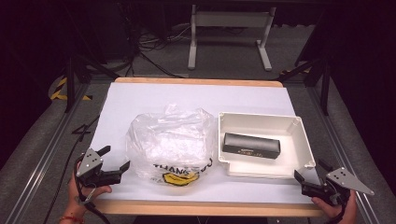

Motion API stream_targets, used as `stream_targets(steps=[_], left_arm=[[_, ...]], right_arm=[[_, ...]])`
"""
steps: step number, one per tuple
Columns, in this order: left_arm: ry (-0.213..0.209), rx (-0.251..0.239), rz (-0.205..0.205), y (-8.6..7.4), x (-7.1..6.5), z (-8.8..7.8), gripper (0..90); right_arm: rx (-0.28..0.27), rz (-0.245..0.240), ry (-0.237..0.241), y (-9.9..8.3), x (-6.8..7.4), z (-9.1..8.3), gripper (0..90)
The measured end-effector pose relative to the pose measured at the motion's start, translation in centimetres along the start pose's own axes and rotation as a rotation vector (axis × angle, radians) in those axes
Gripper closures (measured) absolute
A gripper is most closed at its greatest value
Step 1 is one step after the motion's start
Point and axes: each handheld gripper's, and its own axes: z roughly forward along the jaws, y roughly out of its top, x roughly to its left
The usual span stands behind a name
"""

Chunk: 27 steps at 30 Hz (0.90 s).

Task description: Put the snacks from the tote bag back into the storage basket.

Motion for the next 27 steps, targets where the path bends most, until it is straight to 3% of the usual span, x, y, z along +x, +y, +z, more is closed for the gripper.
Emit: stream_targets(steps=[27], left_arm=[[0.016,-0.007,-0.006,0.15,0.19,-0.27,8.8]], right_arm=[[0.005,-0.003,-0.023,0.01,0.07,0.1,4.8]])
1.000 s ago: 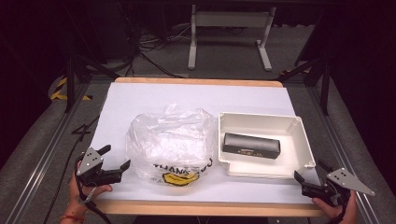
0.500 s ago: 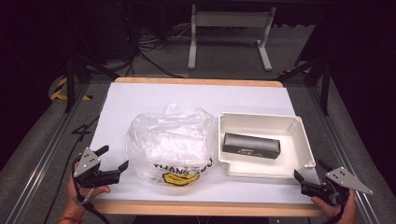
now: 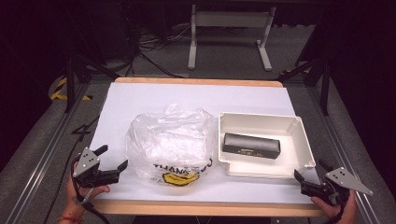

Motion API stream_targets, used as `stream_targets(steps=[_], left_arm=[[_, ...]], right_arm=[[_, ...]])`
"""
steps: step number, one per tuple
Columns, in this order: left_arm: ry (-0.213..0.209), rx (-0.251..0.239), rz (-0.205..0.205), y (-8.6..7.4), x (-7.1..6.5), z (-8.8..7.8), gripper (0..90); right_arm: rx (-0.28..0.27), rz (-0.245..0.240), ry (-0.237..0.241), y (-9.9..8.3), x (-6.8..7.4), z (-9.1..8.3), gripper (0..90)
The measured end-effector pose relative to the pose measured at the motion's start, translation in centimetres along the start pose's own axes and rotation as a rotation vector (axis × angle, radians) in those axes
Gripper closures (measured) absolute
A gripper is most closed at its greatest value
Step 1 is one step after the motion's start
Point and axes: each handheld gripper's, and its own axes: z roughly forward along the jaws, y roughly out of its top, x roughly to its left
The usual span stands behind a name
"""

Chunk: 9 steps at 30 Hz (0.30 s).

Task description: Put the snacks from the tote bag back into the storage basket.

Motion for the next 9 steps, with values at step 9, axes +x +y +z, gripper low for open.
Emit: stream_targets(steps=[9], left_arm=[[0.002,0.001,-0.004,0.14,-0.1,0.22,8.8]], right_arm=[[-0.008,0.004,0.003,-0.06,-0.08,-0.16,4.8]])
